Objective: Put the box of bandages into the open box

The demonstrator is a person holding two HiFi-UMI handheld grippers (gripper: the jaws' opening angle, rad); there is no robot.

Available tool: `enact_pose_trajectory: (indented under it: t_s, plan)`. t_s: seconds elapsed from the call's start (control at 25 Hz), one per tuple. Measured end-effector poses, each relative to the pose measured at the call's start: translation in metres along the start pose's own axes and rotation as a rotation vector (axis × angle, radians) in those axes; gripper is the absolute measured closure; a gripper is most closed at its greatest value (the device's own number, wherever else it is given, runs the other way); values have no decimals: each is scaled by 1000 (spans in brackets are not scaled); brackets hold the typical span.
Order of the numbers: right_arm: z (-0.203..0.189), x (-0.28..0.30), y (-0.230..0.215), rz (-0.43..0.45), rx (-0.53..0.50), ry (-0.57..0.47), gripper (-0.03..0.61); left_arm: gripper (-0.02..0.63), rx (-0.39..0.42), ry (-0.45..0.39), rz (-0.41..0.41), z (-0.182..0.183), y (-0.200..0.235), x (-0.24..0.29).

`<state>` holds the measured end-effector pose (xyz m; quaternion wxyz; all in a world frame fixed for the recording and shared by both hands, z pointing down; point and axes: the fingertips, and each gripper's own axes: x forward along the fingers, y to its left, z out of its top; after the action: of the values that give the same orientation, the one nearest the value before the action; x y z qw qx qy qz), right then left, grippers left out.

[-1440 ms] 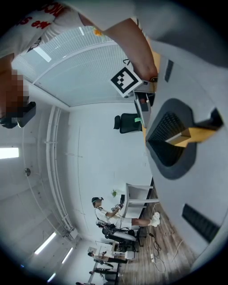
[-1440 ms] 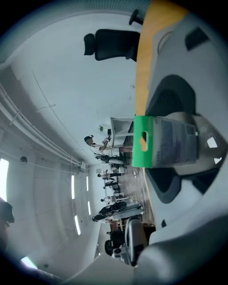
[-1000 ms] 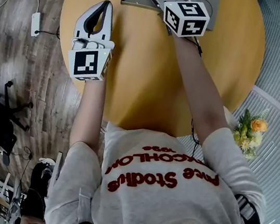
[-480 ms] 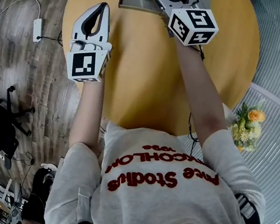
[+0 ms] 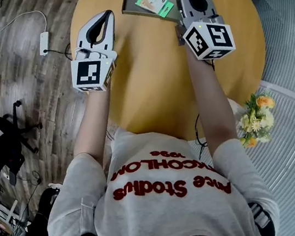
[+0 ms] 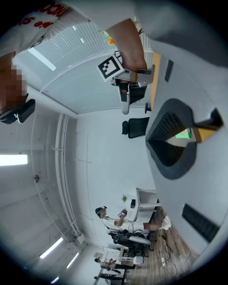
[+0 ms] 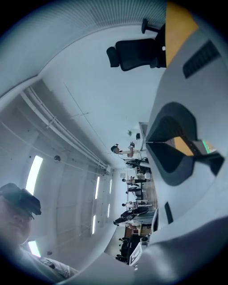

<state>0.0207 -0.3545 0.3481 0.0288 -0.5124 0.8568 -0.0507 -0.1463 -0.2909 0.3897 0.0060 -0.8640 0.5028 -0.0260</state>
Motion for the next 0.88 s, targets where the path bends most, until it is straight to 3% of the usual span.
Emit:
enact_pose_trajectory:
  t_s: [0.28,0.68,0.88]
  plan:
    - [44,-60,20,-18,-1,-57,569,607,32,-41,-44,41,-21,-29]
    - [72,-156,47,-49,-12,-106,569,607,51,-88,-100,77,-65,-80]
    - [70,-194,59,-57,-14,-116,569,607,112,-105,-139,90,-86,-98]
